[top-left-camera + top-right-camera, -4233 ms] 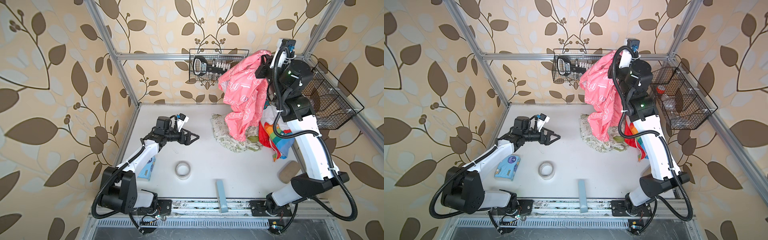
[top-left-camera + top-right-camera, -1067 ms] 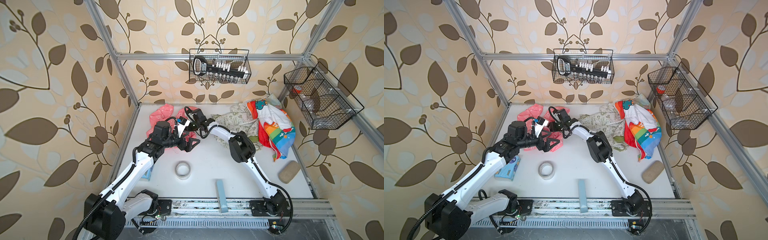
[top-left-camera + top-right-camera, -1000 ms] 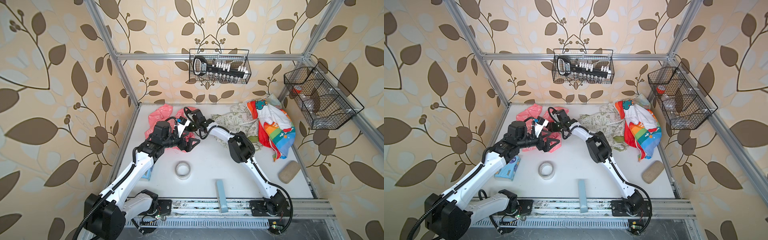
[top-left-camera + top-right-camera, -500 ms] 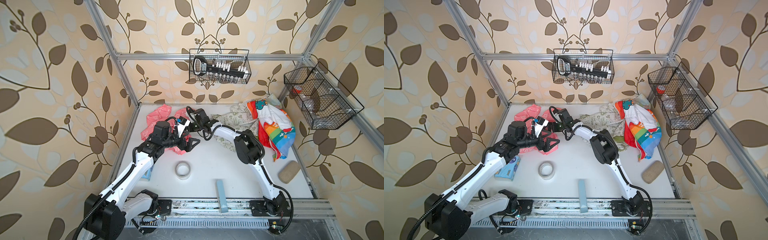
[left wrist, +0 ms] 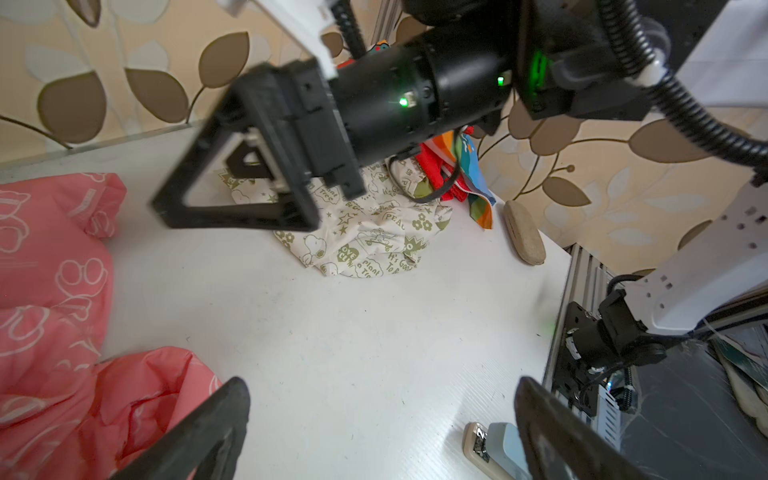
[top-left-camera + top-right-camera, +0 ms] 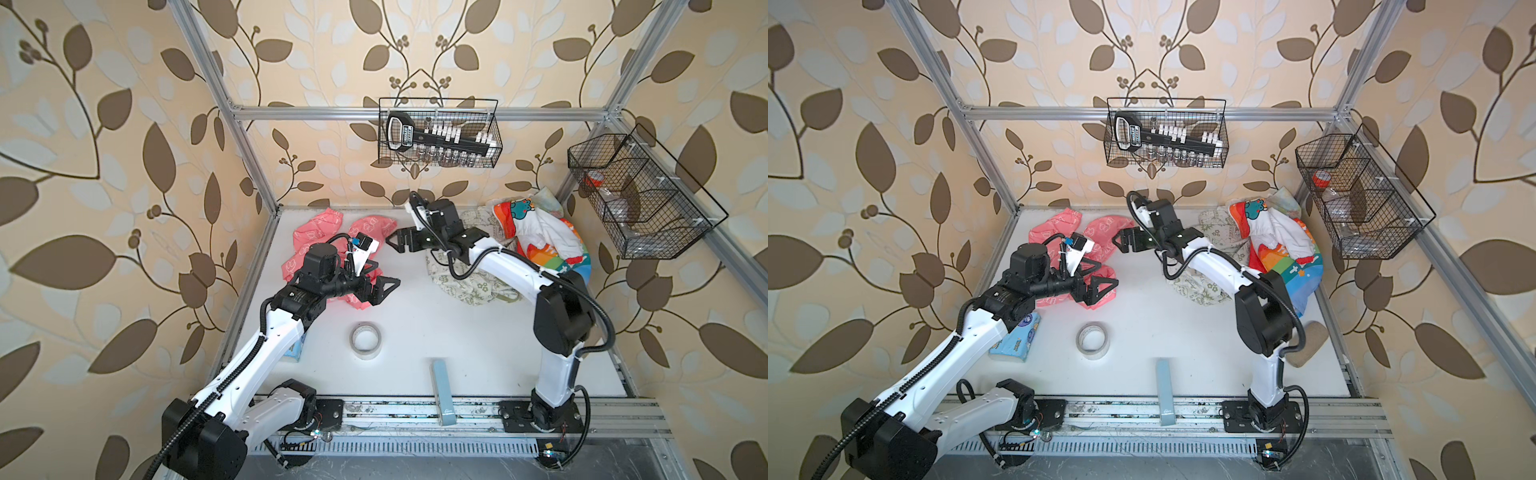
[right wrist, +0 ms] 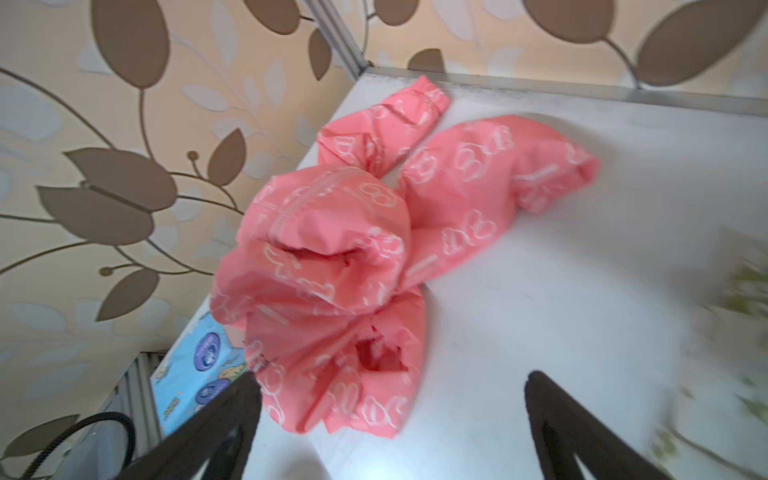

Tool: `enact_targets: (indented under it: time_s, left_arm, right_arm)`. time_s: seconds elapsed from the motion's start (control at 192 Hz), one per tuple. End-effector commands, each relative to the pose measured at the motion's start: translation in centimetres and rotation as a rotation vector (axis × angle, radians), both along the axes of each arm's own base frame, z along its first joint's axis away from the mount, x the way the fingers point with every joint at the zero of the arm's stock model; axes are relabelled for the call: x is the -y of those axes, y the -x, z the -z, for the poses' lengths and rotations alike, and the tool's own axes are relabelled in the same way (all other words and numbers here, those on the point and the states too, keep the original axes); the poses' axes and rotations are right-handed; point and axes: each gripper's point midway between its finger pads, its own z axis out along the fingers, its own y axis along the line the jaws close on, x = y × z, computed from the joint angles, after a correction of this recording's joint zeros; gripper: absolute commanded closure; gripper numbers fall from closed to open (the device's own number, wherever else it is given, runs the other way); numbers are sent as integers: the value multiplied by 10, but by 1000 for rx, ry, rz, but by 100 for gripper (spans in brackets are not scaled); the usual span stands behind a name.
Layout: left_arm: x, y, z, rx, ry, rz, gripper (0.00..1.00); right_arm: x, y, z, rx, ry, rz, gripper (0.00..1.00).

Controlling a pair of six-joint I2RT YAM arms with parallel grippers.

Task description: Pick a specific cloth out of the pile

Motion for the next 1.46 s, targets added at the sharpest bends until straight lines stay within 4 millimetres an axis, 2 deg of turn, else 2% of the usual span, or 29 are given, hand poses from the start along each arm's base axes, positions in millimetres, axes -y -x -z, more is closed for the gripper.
enact_targets:
  time_s: [0.0,0.094,0.166,0.213,0.255,0.312,0.343,0.39,0.499,0.562,0.681,0.816,0.978,0.988,1.009,1.159,1.222,1.279,1.3,1.451]
  left_arm:
    - [-13,-5,-38,81,0,-107,1]
    - [-34,-15,-37,83,-28,-256,1]
    - [-60,-30,-26,79,-70,-433,1]
    - [-83,-40,-18,87,-114,-580,1]
    - [-114,-50,-12,103,-167,-758,1]
    - [-149,-56,-6,131,-233,-961,1]
    - [-161,-57,-1,147,-283,-1019,1]
    - [-173,-60,8,175,-353,-1077,1]
    - [-192,-67,35,223,-434,-1190,1]
    - [-198,-71,53,247,-462,-1234,1]
    - [-206,-75,90,265,-504,-1289,1]
    - [-191,-85,126,288,-540,-1172,1]
    - [-179,-94,146,309,-524,-1076,1]
    - [-179,-94,155,291,-539,-1065,1]
    - [-179,-94,161,281,-537,-1053,1]
    - [-187,-94,166,236,-450,-1032,1]
    - [-192,-94,171,209,-412,-1019,1]
    - [-190,-94,175,190,-387,-979,1]
    - [-189,-94,176,190,-376,-966,1]
    - [-187,-92,178,243,-308,-924,1]
  right_arm:
    - [61,9,-20,68,101,138,0]
    - [110,23,-39,135,139,256,0]
    - [147,37,-45,202,185,351,0]
    - [173,46,-51,264,208,428,1]
    - [193,55,-53,317,237,486,0]
    - [212,68,-61,402,251,512,0]
    - [223,75,-60,433,255,535,0]
    - [243,83,-62,479,260,607,0]
    - [294,100,-49,555,303,801,0]
    - [311,105,-33,556,320,846,0]
    - [328,104,-4,512,326,888,0]
    - [345,100,22,523,321,960,0]
    - [355,91,52,501,281,973,1]
    - [355,90,55,497,283,970,0]
    - [356,89,58,497,287,968,0]
    - [356,76,72,510,328,936,0]
    - [352,70,84,484,325,896,0]
    - [347,68,95,481,321,862,0]
    - [345,67,93,503,316,847,0]
    - [339,76,98,530,292,809,0]
